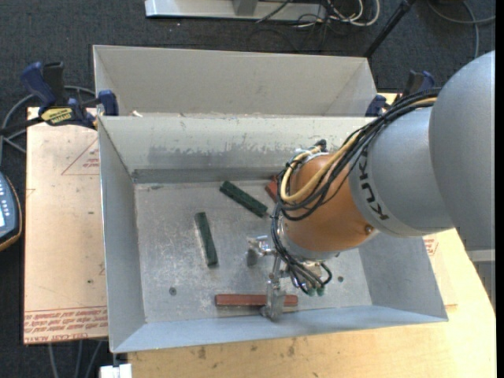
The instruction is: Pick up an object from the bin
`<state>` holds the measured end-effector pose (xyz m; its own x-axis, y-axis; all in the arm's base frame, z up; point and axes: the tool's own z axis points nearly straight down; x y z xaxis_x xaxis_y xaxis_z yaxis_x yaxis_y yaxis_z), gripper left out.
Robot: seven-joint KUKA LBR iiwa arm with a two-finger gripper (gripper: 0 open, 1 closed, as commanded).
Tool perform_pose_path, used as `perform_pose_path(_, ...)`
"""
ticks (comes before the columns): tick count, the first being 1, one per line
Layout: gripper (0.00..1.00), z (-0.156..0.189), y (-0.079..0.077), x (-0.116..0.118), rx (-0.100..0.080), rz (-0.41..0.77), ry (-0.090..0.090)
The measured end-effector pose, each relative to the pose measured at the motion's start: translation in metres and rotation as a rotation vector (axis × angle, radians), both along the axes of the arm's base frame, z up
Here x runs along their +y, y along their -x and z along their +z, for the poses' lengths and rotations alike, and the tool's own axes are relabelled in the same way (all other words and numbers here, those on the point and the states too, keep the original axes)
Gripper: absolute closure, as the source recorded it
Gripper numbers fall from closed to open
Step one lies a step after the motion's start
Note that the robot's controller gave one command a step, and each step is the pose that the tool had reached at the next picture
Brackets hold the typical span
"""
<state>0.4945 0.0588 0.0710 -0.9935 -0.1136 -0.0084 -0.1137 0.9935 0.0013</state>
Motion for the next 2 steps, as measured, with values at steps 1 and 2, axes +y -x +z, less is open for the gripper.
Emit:
perform_pose_path(1,1.0,-0.001,0.002,0.0,0.007,-0.001,0.001)
perform_pose_path(2,1.0,0.062,0.008,0.003,0.003,-0.124,0.0)
